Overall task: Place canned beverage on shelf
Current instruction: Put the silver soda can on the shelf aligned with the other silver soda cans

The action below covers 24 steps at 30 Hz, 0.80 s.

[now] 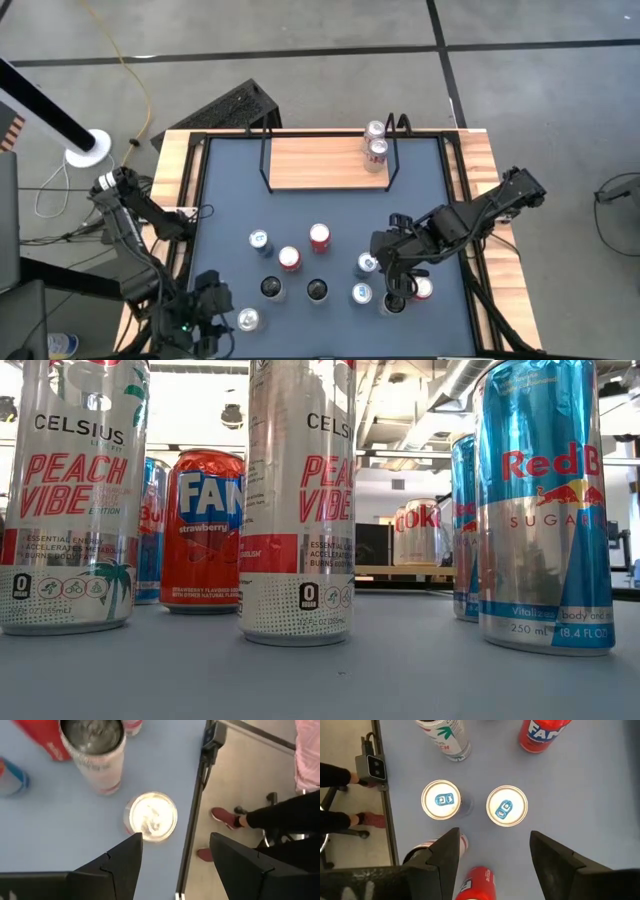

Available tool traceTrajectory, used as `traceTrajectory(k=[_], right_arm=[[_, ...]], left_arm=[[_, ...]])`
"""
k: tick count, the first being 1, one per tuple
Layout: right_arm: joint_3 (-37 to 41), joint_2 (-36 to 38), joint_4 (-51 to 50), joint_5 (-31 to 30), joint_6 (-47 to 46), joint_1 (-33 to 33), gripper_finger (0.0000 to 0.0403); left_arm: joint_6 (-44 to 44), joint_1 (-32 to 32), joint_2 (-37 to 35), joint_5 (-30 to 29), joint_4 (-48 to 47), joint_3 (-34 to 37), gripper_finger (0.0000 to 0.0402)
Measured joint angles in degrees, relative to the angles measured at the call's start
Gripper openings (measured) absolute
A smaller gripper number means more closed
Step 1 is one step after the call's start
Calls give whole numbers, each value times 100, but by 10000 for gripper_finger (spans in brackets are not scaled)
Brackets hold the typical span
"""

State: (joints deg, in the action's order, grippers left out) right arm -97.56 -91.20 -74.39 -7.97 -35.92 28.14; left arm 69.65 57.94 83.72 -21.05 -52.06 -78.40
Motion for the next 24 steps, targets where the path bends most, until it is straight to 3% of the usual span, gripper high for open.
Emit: traceTrajectory(k=[4, 8, 12, 17, 24], right_arm=[[2, 0, 21, -12, -44, 0, 225], [2, 0, 138, -100, -219, 0, 225], [2, 0, 266, -328, -125, 35, 225], [4, 0, 367, -574, -114, 33, 225], [4, 0, 437, -572, -277, 37, 225]], left_arm=[[119, 152, 0, -176, -6, 87, 222], [437, 589, -98, -1492, -8, 104, 222], [851, 916, -435, -2371, -355, 102, 222], [1060, 961, -595, -2357, -1087, 102, 222], [1041, 671, -461, -1648, -1163, 310, 224]])
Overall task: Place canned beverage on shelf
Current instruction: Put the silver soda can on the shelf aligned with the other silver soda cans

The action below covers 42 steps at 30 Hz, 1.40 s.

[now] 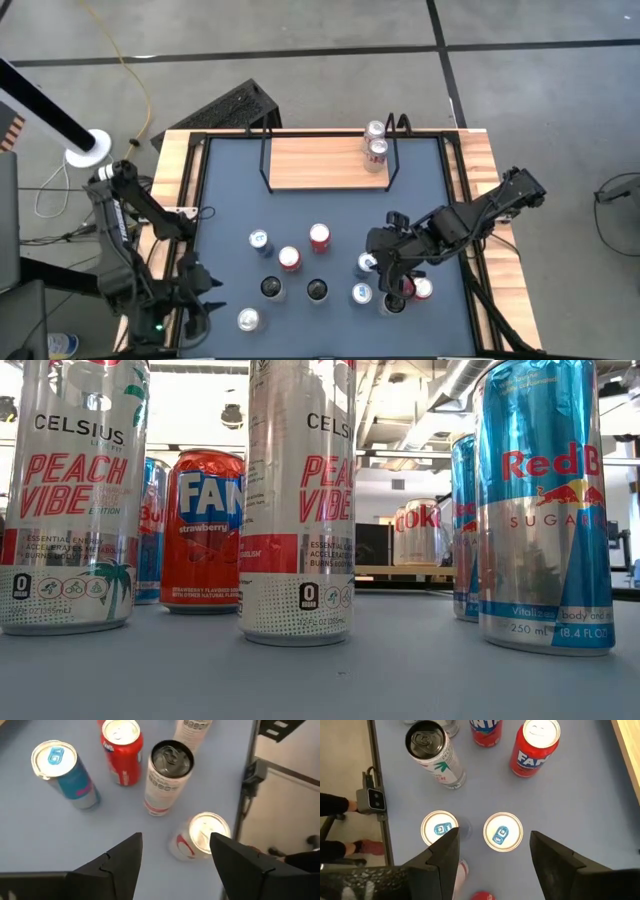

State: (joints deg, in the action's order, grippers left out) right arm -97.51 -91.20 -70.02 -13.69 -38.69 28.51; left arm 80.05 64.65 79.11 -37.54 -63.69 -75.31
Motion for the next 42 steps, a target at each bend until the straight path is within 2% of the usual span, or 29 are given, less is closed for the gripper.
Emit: traceTrajectory(k=[4, 9, 13, 22, 30, 35, 42], right_arm=[[0, 0, 2, 2, -144, 11, 225], [1, 0, 15, 3, -195, 79, 225], [2, 0, 37, 2, -348, 81, 225], [2, 0, 58, 0, -500, 75, 225], [2, 0, 66, -277, -497, 70, 225], [2, 0, 63, -293, -489, 72, 225], [2, 0, 63, -293, -486, 72, 225]], left_arm=[[-17, 19, 7, 120, 519, 360, 239], [13, 32, 11, 376, 650, 628, 276], [-324, -50, 11, 598, 680, 709, 296], [-1154, -117, 11, 623, 622, 717, 296], [-1192, -117, 11, 492, 409, 717, 295], [-1227, -117, -19, 689, 327, 717, 295], [-1332, -141, -412, 691, 360, 717, 295]])
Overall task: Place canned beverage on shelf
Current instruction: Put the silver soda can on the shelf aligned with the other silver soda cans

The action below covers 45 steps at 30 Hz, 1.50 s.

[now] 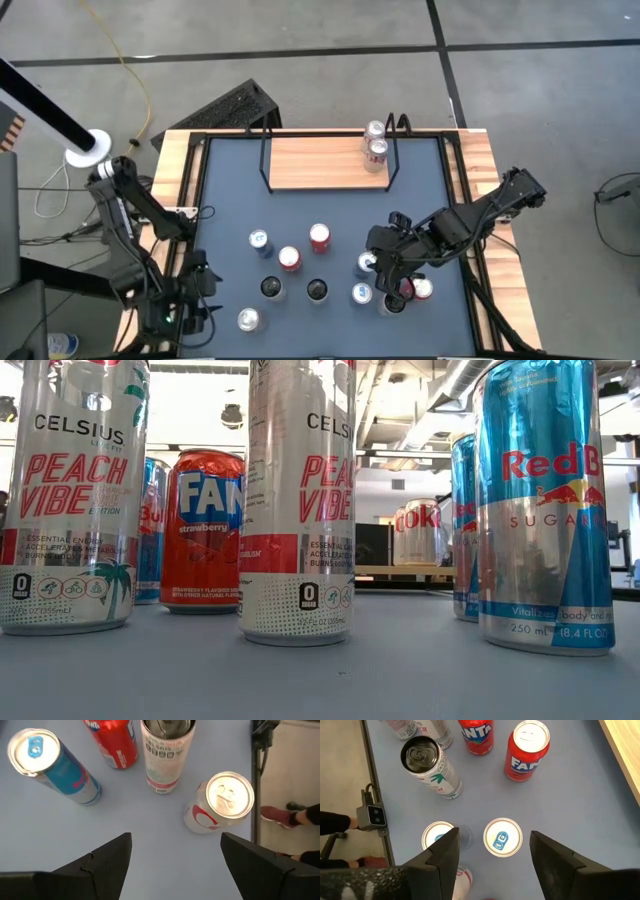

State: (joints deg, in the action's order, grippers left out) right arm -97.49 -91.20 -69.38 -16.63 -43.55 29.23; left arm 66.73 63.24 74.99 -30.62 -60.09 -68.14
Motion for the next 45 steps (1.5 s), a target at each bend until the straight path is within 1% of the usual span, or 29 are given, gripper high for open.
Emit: traceTrajectory(k=[3, 5, 8, 12, 15, 17, 21, 25, 31, 35, 38, 41, 45], right_arm=[[0, 0, 0, 0, -2, 0, 225], [0, 0, 5, 0, -17, 0, 225], [0, 0, 44, 0, -57, -8, 225], [0, 0, 99, 0, -108, -6, 225], [0, 0, 90, 0, -213, -6, 225], [0, 0, 87, 0, -317, -6, 225], [0, 0, 87, 0, -466, -6, 225], [0, 0, 87, 0, -466, -6, 225], [0, 0, 85, 0, -464, -6, 225], [0, 0, 86, 0, -463, -6, 225], [0, 0, 87, -4, -461, -6, 225], [0, 0, 87, -5, -460, -6, 225], [0, 0, 87, -8, -455, -6, 225]], left_arm=[[-10, -55, -308, 28, 19, 15, 295], [29, -63, -608, 95, 223, 175, 295], [230, -115, -1177, 283, 947, 723, 295], [508, -163, -1845, 292, 1729, 1606, 295], [442, -158, -2086, 0, 2085, 2031, 295], [319, -154, -2110, -172, 2097, 2185, 295], [-13, -152, -1975, -143, 2214, 2418, 295], [-343, -152, -1746, 74, 2822, 2610, 295], [-938, -177, -1262, 183, 3686, 2576, 295], [-1134, -272, -968, 312, 3757, 2243, 295], [-1465, -412, -710, 417, 3667, 1882, 295], [-1771, -617, -400, 748, 3562, 1542, 295], [-1761, -887, 98, 1286, 3368, 1210, 295]])
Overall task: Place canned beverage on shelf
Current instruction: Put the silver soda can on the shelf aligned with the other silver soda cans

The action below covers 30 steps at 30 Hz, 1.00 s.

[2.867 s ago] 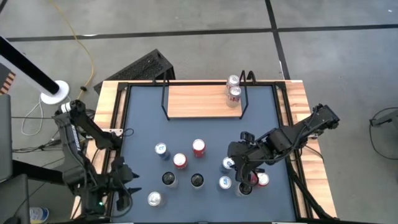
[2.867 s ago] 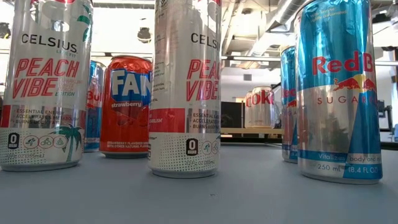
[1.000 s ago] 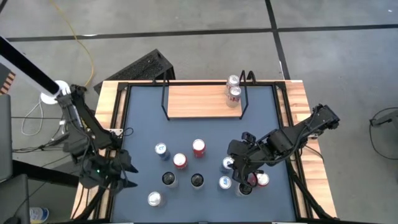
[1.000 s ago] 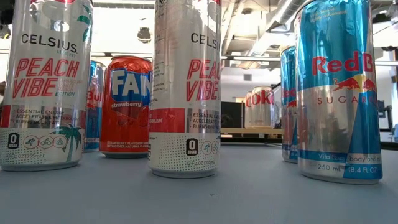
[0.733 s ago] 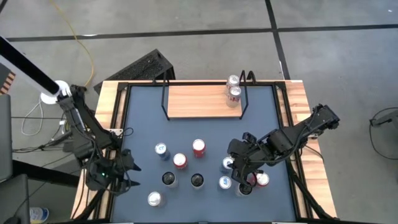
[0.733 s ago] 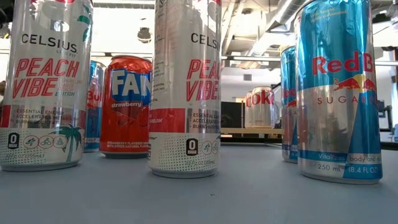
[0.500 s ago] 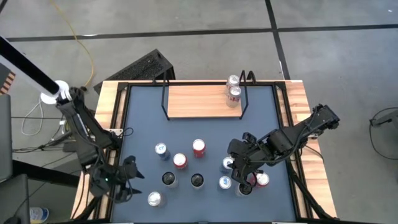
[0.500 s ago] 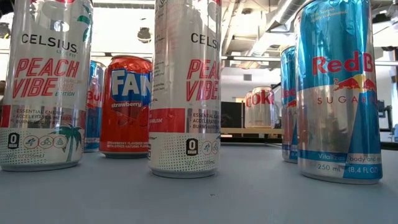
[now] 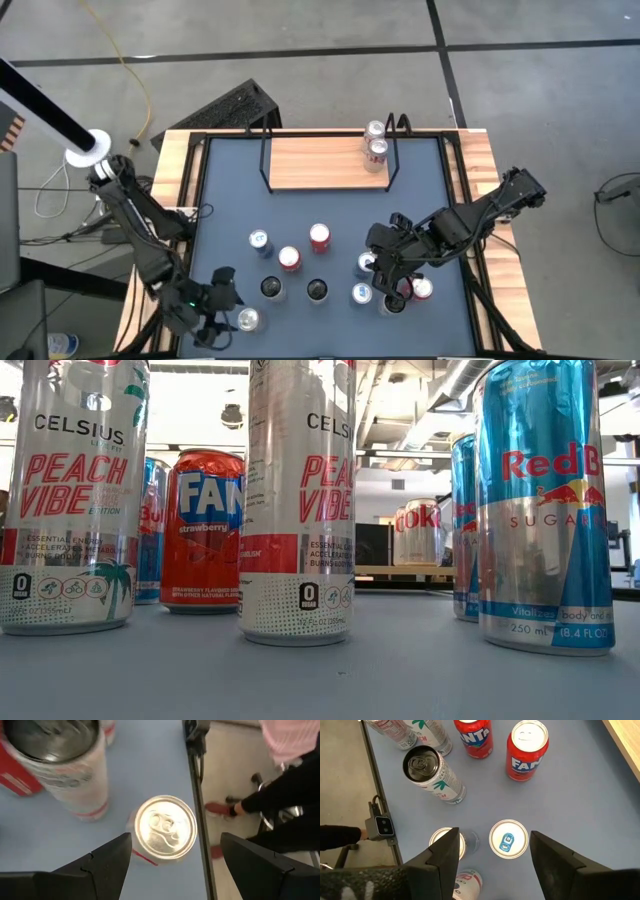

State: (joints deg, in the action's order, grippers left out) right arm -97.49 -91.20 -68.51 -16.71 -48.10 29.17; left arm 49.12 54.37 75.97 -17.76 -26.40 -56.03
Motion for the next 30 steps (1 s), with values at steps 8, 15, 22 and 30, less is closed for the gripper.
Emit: traceTrajectory(k=[8, 15, 22, 30], right_arm=[[0, 0, 0, 2, 42, 15, 225], [0, 0, 4, 2, 212, 20, 225], [0, 2, 20, 2, 450, 48, 225], [2, 2, 42, 2, 500, 48, 225]], left_arm=[[-303, -354, 717, 355, -305, -636, 295], [-4, -492, 864, 558, -923, -779, 295], [147, -677, 852, 1181, -894, -976, 295], [-256, -710, 850, 802, -1546, -1547, 295]])
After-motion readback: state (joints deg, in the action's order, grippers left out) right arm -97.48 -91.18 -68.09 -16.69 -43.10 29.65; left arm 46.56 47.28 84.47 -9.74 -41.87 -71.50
